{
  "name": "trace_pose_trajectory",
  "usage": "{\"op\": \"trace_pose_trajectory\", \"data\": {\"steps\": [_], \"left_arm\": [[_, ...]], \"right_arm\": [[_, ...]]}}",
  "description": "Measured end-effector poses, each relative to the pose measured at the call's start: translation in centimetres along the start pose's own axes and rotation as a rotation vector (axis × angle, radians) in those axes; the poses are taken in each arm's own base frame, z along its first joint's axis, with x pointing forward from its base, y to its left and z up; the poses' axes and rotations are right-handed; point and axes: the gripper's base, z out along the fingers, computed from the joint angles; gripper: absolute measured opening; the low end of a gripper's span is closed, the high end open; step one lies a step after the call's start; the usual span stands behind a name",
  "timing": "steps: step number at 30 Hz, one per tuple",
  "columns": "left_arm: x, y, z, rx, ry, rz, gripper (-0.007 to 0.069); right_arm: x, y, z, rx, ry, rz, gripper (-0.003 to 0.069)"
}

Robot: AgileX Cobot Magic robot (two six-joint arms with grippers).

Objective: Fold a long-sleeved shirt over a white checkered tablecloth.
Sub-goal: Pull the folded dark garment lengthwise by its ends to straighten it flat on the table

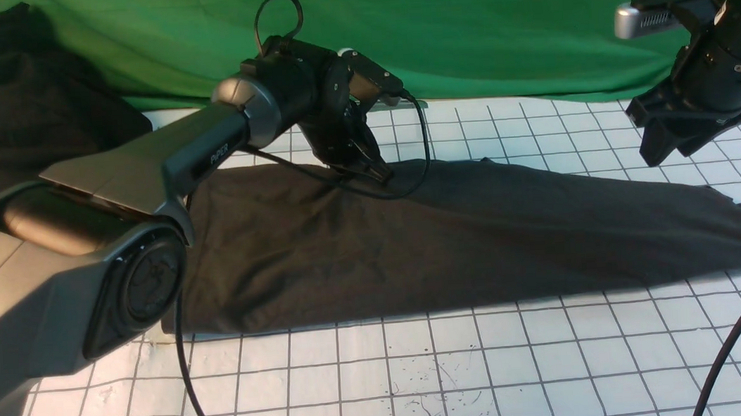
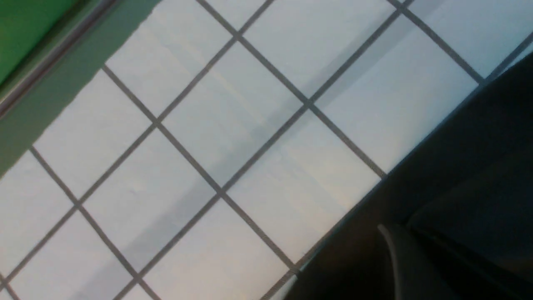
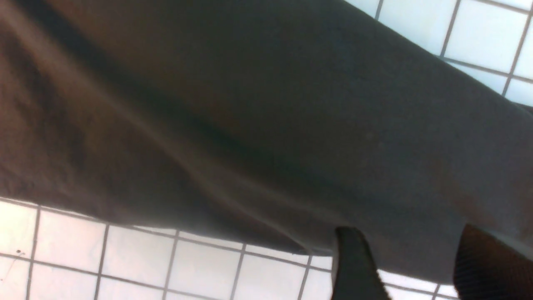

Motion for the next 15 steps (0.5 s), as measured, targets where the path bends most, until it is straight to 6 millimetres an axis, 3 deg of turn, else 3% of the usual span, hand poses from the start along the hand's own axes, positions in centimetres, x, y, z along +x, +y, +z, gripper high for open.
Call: {"op": "trace_pose_trajectory", "data": {"steps": [5, 10, 12, 14, 15], "left_arm": [[-0.1, 0.0, 0.0, 0.007, -0.007, -0.025, 0.0051], [-0.4, 0.5, -1.2, -0.013, 0.040, -0.099, 0.0206], [-0.8, 1.2, -2.9, -0.045, 0.073, -0.129, 0.0290], [-1.3, 1.7, -4.2, -0.069, 0.077, -0.142, 0.0326], [-1.9, 2.3, -6.3, -0.092, 0.069, -0.156, 0.0353]], "right_arm": [[0.0, 0.0, 0.0, 0.000, 0.000, 0.000, 0.0326], [0.0, -0.3, 0.0, 0.028, 0.004, -0.011, 0.0326], [0.1, -0.6, 0.0, 0.066, 0.008, -0.018, 0.0328], [0.1, -0.9, 0.0, 0.103, 0.007, -0.012, 0.0333], [0.1, -1.3, -0.1, 0.134, 0.005, 0.003, 0.0344]]}}
